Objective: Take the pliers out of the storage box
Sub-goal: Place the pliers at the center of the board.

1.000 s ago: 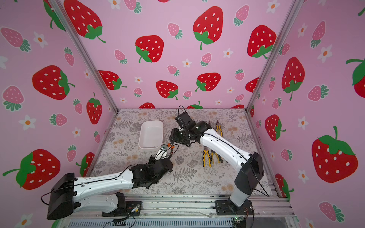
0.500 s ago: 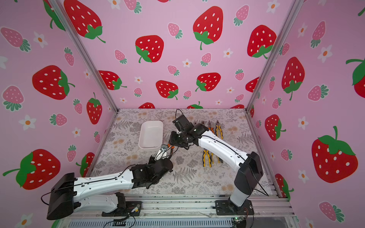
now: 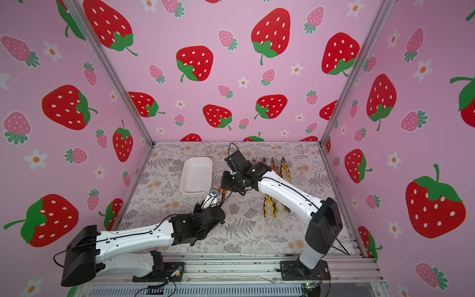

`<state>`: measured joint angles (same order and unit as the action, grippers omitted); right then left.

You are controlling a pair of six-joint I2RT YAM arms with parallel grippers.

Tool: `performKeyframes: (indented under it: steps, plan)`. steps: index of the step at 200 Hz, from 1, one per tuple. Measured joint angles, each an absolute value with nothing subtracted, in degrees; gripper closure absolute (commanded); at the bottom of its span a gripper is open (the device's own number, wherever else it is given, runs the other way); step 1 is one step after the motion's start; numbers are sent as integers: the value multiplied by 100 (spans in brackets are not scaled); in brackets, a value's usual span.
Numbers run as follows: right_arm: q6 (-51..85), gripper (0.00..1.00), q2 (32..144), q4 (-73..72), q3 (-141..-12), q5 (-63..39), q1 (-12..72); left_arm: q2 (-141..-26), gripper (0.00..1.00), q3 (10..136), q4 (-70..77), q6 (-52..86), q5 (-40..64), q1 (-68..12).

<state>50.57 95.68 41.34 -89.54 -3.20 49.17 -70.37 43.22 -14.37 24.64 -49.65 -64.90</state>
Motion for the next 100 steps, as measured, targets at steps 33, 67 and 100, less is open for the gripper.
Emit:
performKeyframes:
  steps: [33,67,100]
  plan:
    - [4578,100,9454,4705,-9085,434,4810,-6554,53,4322,-1389,2432,-4753,-6495]
    - [4101,100,8715,4934,-8737,790,4121,-5758,53,4311,-1483,2456,-4696,-6495]
    - [3540,100,8270,5083,-8197,821,3459,-5321,53,4112,-1754,2602,-4696,-6495]
